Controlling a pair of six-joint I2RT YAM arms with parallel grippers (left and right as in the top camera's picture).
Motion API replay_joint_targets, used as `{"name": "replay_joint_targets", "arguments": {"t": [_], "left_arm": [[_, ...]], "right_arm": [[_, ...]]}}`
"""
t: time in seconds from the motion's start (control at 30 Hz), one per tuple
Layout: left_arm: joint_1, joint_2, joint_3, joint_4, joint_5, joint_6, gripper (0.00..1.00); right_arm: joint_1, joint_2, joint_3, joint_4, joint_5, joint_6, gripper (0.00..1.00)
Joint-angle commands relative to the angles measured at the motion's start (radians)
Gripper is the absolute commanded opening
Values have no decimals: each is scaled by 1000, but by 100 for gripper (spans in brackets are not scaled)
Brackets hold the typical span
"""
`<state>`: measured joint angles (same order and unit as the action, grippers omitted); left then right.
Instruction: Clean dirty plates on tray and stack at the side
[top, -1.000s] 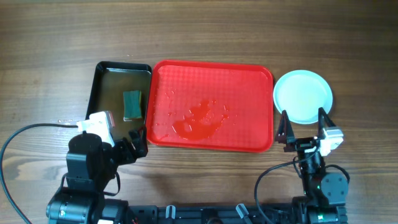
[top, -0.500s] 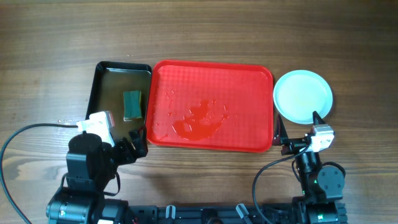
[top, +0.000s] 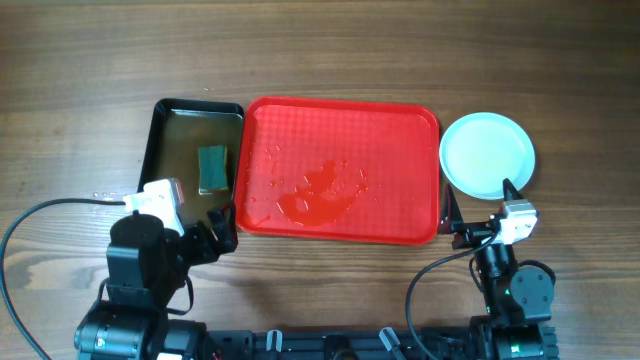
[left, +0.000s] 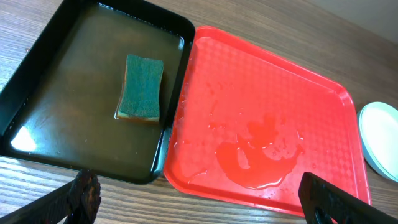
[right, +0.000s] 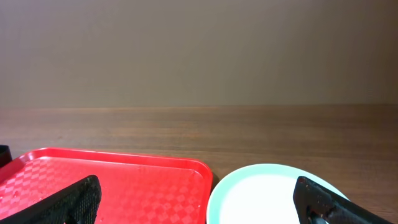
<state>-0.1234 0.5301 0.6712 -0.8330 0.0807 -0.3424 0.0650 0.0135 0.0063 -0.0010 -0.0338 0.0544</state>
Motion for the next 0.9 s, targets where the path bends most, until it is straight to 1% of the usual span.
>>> {"name": "replay_joint_targets", "arguments": {"t": [0.0, 0.13, 0.23, 0.33, 0.4, 0.43, 0.53, 0.6, 0.67, 0.77, 0.87], "left_arm": [[-5, -6, -6, 2, 5, 17, 100], [-5, -8, -6, -1, 5, 17, 100], [-5, -16, -9, -76, 5, 21, 100], [-5, -73, -59, -32, -14, 21, 100], [-2, -145, -129, 58, -22, 22, 100], [4, -199, -188, 137, -21, 24, 100], [12, -306, -319, 311, -19, 40, 100], [12, -378, -410, 450, 13, 112, 100], [14, -430, -474, 562, 12, 135, 100], [34, -502, -560, 764, 17, 209, 100], [42, -527, -613, 929, 40, 325, 100]], "right_arm": [[6, -6, -1, 3, -19, -9, 100], [6, -6, -1, 3, -19, -9, 99], [6, -6, -1, 3, -19, -9, 99], [6, -6, -1, 3, -19, -9, 99], [6, -6, -1, 3, -19, -9, 100], [6, -6, -1, 3, -19, -9, 100], [6, -6, -1, 3, -19, -9, 100], [6, -6, -1, 3, -19, -9, 100], [6, -6, -1, 3, -19, -9, 100], [6, -6, -1, 3, -19, -9, 100], [6, -6, -1, 3, -19, -9, 100]]}}
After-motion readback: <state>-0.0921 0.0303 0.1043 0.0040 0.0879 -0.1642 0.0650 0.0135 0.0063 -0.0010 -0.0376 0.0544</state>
